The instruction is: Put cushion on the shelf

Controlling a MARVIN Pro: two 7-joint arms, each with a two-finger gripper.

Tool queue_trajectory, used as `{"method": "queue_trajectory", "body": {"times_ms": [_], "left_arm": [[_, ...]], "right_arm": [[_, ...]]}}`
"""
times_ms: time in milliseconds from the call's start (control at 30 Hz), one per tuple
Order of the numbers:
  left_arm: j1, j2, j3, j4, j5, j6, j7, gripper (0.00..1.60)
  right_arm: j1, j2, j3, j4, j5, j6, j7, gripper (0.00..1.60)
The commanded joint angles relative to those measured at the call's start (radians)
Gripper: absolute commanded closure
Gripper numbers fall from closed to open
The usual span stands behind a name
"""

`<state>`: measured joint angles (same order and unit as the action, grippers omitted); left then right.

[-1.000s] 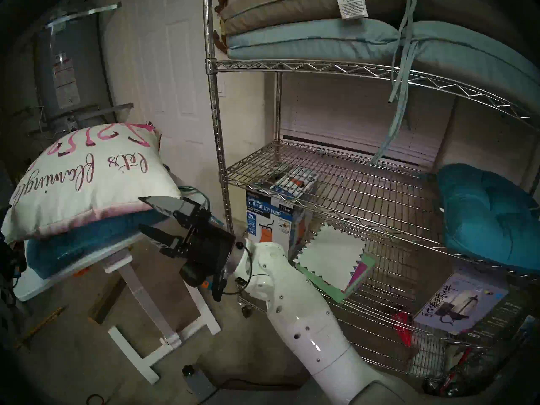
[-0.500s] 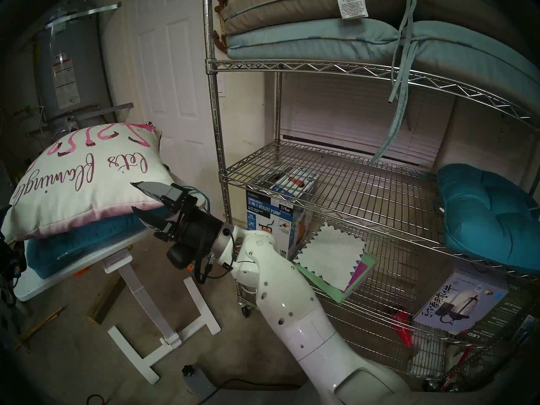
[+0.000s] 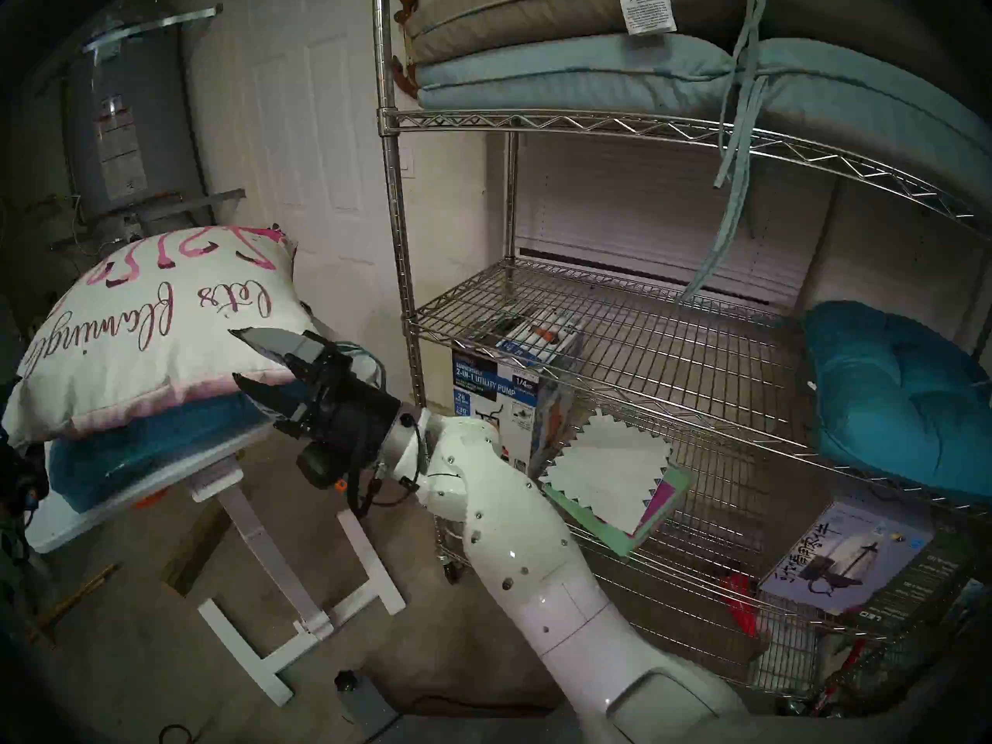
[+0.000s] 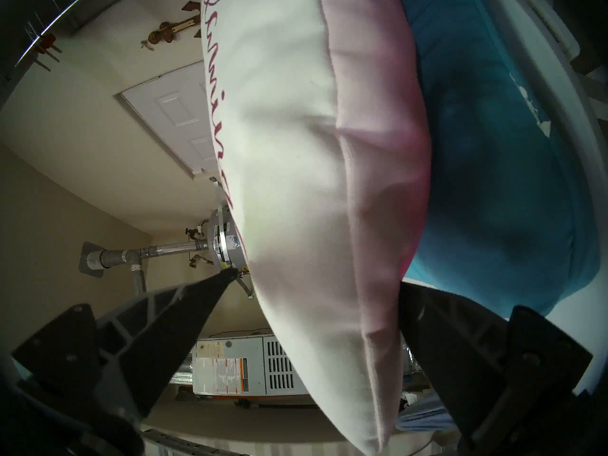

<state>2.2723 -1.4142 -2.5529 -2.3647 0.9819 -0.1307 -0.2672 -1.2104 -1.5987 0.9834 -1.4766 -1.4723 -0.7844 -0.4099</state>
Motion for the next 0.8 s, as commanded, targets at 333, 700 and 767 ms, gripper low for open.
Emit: {"method": "queue_trajectory", "body": {"times_ms": [333, 700, 767], "left_arm": [[-0.004, -0.003, -0.009, -0.012, 0.0, -0.002, 0.001, 0.0], [-0.01, -0.005, -0.009, -0.011, 0.002, -0.006, -0.003, 0.0], [-0.01, -0.006, -0.009, -0.011, 0.003, -0.006, -0.003, 0.0]], "right_arm": [[0.102, -0.02, -0.023, 0.156, -0.084, 0.011, -0.058, 0.0], [0.184, -0.04, 0.02, 0.249, -0.115, 0.038, -0.088, 0.0], [0.191, -0.042, 0.023, 0.256, -0.118, 0.038, -0.092, 0.0]]}}
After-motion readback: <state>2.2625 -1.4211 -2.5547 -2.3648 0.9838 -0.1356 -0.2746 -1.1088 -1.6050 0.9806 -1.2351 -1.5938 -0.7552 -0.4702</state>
